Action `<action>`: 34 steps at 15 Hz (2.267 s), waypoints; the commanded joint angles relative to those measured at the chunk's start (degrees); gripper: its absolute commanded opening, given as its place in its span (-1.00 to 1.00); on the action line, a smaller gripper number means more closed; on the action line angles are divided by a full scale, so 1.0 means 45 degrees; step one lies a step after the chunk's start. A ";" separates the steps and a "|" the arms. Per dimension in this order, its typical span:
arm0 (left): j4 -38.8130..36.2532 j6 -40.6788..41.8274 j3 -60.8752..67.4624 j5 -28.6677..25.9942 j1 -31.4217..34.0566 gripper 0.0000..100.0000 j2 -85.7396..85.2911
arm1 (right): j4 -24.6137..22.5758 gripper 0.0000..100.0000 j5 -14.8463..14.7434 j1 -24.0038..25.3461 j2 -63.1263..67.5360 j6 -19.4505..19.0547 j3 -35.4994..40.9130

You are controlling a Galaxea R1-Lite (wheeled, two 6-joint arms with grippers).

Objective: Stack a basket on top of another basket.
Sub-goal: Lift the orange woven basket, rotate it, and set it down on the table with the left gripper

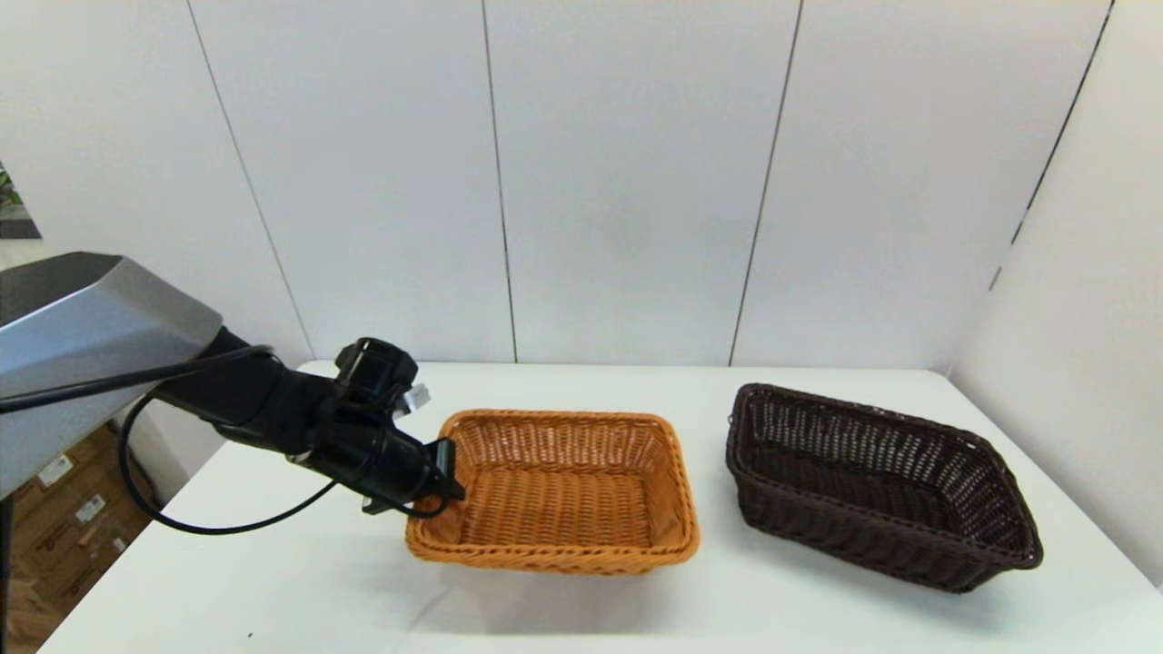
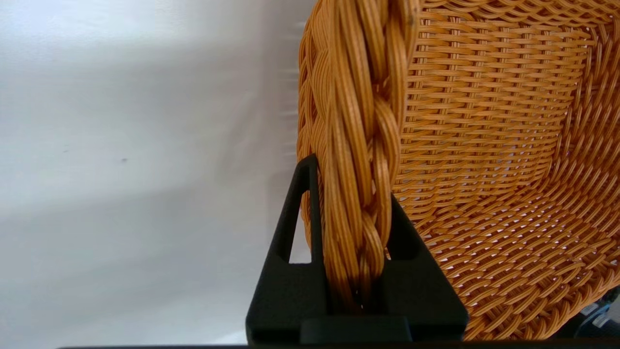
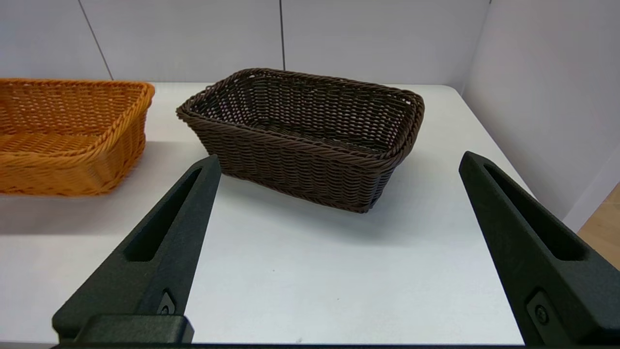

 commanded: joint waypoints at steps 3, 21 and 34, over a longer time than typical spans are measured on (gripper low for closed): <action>0.0031 -0.0306 0.0052 -0.0052 -0.0275 -1.00 0.0026 | -0.0002 1.00 -0.0003 0.0000 0.0016 0.0005 0.0000; 0.0285 -0.0716 0.0286 0.0319 -0.0470 -1.00 -0.0032 | -0.0002 1.00 -0.0003 0.0000 0.0016 0.0005 0.0000; 0.0265 -0.0755 0.0403 0.0378 -0.0470 -1.00 -0.0071 | -0.0002 1.00 -0.0023 0.0000 0.0016 0.0005 0.0000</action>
